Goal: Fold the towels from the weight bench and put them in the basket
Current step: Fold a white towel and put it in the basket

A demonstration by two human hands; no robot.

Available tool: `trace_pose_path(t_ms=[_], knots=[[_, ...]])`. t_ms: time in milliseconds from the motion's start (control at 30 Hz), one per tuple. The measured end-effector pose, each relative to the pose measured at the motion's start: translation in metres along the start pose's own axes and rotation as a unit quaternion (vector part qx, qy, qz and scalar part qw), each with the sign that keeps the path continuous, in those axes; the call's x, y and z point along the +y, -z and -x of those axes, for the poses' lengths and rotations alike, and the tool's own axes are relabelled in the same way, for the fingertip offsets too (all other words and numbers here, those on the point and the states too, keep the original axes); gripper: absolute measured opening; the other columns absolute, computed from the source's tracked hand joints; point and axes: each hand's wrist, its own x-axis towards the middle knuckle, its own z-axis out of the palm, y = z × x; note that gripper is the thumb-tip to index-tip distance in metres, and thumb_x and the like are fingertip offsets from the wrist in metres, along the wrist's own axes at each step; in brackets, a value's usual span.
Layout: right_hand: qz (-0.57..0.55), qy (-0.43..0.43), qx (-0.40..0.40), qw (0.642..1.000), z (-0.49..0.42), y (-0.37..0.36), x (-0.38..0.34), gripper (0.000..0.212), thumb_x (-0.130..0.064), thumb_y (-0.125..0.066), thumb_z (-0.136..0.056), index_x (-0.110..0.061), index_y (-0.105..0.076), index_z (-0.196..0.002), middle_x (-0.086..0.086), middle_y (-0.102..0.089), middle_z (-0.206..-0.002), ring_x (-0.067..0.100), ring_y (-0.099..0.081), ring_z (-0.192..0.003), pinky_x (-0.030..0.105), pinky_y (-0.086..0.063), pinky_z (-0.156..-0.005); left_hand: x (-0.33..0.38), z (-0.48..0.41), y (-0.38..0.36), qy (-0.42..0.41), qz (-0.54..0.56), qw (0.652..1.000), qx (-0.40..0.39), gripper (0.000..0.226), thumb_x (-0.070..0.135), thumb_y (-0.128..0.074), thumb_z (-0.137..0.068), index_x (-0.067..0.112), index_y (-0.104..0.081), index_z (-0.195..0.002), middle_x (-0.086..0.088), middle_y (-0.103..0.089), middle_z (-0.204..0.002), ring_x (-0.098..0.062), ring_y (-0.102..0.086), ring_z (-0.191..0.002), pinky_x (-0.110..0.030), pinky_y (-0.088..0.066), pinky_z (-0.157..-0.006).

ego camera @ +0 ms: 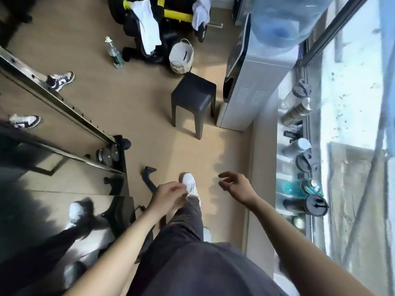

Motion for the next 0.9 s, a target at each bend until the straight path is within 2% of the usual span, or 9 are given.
trace_pose_path(t_ms=[133, 200, 267, 367, 500, 567, 667, 800, 900], knots=[[0.029, -0.002, -0.017, 0.999, -0.063, 0.013, -0.045, 0.024, -0.025, -0.07, -0.088, -0.022, -0.071, -0.112, 0.003, -0.074, -0.091, 0.022, -0.071, -0.085, 0.036, -0.056, -0.088, 0.034, -0.076, 0.024, 0.0, 0.016, 1.0, -0.004, 0.011, 0.02, -0.071, -0.09, 0.027, -0.08, -0.091, 0.009, -0.079, -0.093, -0.015, -0.072, -0.095, -0.031, -0.052, -0.09], [0.047, -0.003, -0.032, 0.998, -0.092, 0.018, -0.073, 0.026, -0.025, -0.069, -0.089, -0.021, -0.071, -0.114, 0.003, -0.075, -0.093, 0.021, -0.071, -0.085, 0.036, -0.056, -0.088, 0.055, -0.108, 0.041, 0.001, 0.027, 1.0, -0.008, 0.008, 0.03, -0.073, -0.084, 0.029, -0.078, -0.09, 0.007, -0.079, -0.09, -0.013, -0.072, -0.089, -0.033, -0.053, -0.088], [0.072, 0.009, -0.048, 0.996, -0.126, 0.026, -0.107, 0.026, -0.024, -0.068, -0.09, -0.021, -0.071, -0.115, 0.003, -0.075, -0.095, 0.021, -0.07, -0.085, 0.033, -0.055, -0.086, 0.078, -0.139, 0.06, 0.001, 0.039, 0.999, 0.0, 0.018, 0.037, -0.072, -0.079, 0.027, -0.079, -0.093, 0.005, -0.08, -0.091, -0.01, -0.072, -0.088, -0.035, -0.054, -0.092], [0.084, 0.03, -0.06, 0.994, -0.171, 0.039, -0.157, 0.024, -0.02, -0.066, -0.091, -0.019, -0.071, -0.114, 0.003, -0.074, -0.092, 0.022, -0.069, -0.081, 0.03, -0.053, -0.081, 0.113, -0.18, 0.093, -0.001, 0.029, 0.999, 0.025, 0.012, 0.021, -0.069, -0.093, 0.022, -0.079, -0.099, 0.01, -0.078, -0.096, -0.006, -0.069, -0.092, -0.027, -0.052, -0.089], [0.076, 0.045, -0.051, 0.995, -0.235, 0.048, -0.216, 0.024, -0.024, -0.067, -0.087, -0.028, -0.072, -0.11, -0.006, -0.074, -0.088, 0.017, -0.07, -0.083, 0.031, -0.053, -0.083, 0.154, -0.231, 0.14, -0.015, 0.031, 0.998, 0.047, 0.013, 0.017, -0.068, -0.094, 0.021, -0.079, -0.099, 0.015, -0.078, -0.087, 0.006, -0.067, -0.078, -0.018, -0.051, -0.081], [0.072, 0.056, -0.065, 0.994, -0.274, 0.049, -0.247, 0.024, -0.026, -0.066, -0.086, -0.029, -0.072, -0.109, -0.006, -0.074, -0.088, 0.016, -0.07, -0.084, 0.031, -0.053, -0.082, 0.168, -0.261, 0.167, -0.004, 0.04, 0.998, 0.058, 0.014, 0.022, -0.069, -0.093, 0.02, -0.08, -0.101, 0.01, -0.079, -0.092, 0.003, -0.069, -0.086, -0.022, -0.053, -0.087], [0.053, 0.06, -0.082, 0.993, -0.322, 0.046, -0.289, 0.024, -0.024, -0.066, -0.089, -0.026, -0.071, -0.112, -0.001, -0.074, -0.095, 0.018, -0.069, -0.088, 0.027, -0.051, -0.079, 0.184, -0.297, 0.202, 0.005, 0.047, 0.995, 0.084, 0.021, 0.038, -0.067, -0.082, 0.027, -0.079, -0.095, 0.011, -0.079, -0.091, -0.009, -0.072, -0.094, -0.032, -0.054, -0.09], [0.062, 0.058, -0.097, 0.992, -0.398, 0.042, -0.334, 0.022, -0.021, -0.066, -0.09, -0.023, -0.071, -0.112, 0.001, -0.073, -0.098, 0.016, -0.066, -0.091, 0.025, -0.047, -0.079, 0.212, -0.354, 0.241, 0.027, 0.038, 0.996, 0.081, 0.009, 0.029, -0.071, -0.088, 0.026, -0.079, -0.09, 0.011, -0.079, -0.088, -0.012, -0.071, -0.09, -0.039, -0.054, -0.094], [0.07, 0.049, -0.105, 0.991, -0.447, 0.044, -0.369, 0.022, -0.021, -0.065, -0.091, -0.025, -0.07, -0.112, -0.002, -0.071, -0.104, 0.018, -0.064, -0.099, 0.031, -0.051, -0.09, 0.245, -0.4, 0.266, 0.041, 0.032, 0.996, 0.076, 0.019, 0.045, -0.069, -0.079, 0.029, -0.078, -0.083, 0.008, -0.078, -0.085, -0.015, -0.072, -0.089, -0.041, -0.055, -0.095]])
